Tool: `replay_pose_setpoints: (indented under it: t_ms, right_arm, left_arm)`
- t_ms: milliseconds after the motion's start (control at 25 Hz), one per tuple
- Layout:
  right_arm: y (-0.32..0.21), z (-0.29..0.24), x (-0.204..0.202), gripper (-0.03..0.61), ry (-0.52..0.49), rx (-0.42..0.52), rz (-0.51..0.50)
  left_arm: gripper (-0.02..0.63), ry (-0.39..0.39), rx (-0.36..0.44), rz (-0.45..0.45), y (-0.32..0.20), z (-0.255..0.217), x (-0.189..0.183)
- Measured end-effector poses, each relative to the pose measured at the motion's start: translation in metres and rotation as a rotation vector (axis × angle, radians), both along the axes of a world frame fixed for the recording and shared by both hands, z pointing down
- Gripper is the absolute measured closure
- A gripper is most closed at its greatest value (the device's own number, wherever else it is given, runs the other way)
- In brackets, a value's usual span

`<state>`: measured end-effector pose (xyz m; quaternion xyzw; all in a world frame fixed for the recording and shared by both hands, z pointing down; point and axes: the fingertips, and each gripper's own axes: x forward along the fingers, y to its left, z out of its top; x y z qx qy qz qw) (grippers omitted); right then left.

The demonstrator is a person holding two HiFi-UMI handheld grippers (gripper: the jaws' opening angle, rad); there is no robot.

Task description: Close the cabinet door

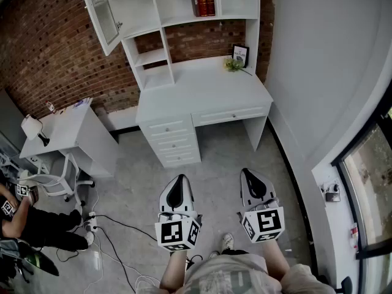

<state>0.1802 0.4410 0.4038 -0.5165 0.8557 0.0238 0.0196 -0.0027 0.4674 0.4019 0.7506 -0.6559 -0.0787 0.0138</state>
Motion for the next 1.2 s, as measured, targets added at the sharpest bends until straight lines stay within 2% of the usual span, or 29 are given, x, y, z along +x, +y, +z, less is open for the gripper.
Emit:
replay_pose_setpoints:
  t_ms: [240,520,720,960,1200]
  right_arm:
    - [-0.014,0.006,-0.006,0.563,0.015,-0.009,-0.011]
    - [-0.039,0.020,-0.001,0.563,0.025,-0.023,-0.031]
    - [-0.067,0.024,0.010,0.563,0.046,-0.004,-0.054]
    - [-0.108,0.033,0.028,0.562,0.062,-0.018,-0.065]
    - [-0.153,0.042,0.022,0.561,0.109,-0.005,-0.124]
  left_arm:
    - [0.600,0.015,0.000,-0.006,-0.013,0.003,-0.006]
    - [0.600,0.025,-0.043,-0.010,-0.043,0.019,-0.003]
    - [0.600,-0.007,-0.052,-0.028,-0.078,0.024,0.004]
    - [0.600,-0.016,-0.037,-0.095,-0.120,0.016,-0.012]
    - [0.600,-0.024,-0.010,-0.111,-0.181,0.013,-0.017]
